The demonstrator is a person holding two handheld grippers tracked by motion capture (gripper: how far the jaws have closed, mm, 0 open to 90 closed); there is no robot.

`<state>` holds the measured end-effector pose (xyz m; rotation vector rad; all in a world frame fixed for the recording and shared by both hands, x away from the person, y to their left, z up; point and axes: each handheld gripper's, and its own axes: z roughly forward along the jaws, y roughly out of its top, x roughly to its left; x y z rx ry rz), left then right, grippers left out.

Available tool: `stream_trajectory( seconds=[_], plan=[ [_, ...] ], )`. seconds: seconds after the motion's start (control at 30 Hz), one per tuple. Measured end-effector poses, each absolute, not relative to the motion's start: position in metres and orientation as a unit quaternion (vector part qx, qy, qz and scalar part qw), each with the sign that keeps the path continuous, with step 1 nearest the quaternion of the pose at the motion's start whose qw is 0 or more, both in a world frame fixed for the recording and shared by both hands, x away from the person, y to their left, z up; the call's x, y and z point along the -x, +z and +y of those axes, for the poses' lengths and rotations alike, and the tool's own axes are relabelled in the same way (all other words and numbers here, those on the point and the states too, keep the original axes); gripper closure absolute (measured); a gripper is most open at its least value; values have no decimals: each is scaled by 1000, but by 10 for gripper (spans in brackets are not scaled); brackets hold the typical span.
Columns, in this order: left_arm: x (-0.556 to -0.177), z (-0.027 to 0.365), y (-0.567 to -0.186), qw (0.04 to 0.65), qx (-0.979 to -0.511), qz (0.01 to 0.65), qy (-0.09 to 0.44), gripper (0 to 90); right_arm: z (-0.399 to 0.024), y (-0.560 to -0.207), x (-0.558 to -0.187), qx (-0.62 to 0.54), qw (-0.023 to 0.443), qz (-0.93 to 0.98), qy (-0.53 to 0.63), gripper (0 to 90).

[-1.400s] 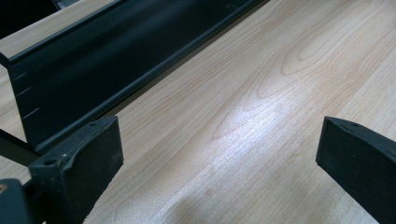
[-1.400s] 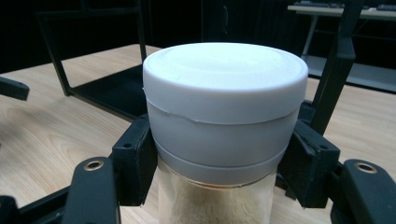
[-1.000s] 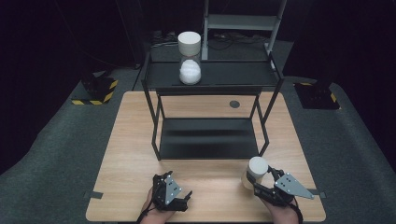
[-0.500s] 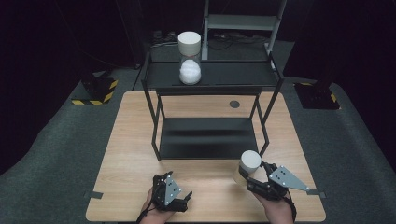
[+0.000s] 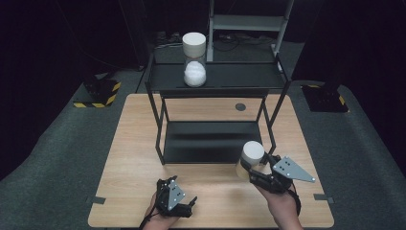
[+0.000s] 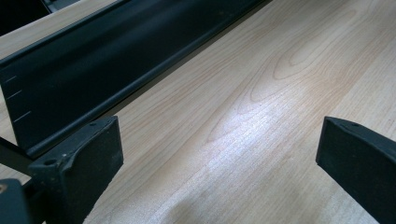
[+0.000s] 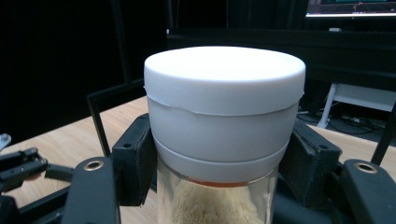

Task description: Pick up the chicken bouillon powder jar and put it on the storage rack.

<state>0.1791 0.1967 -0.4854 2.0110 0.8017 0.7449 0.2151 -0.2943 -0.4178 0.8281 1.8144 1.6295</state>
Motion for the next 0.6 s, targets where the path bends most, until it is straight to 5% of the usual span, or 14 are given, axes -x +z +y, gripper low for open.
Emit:
stream_trajectory(
  seconds=[0.6],
  plan=[
    [-180,199,-485,415,-803,312,293,9,-290,-379,-240,-310,289,664,616,343]
  ],
)
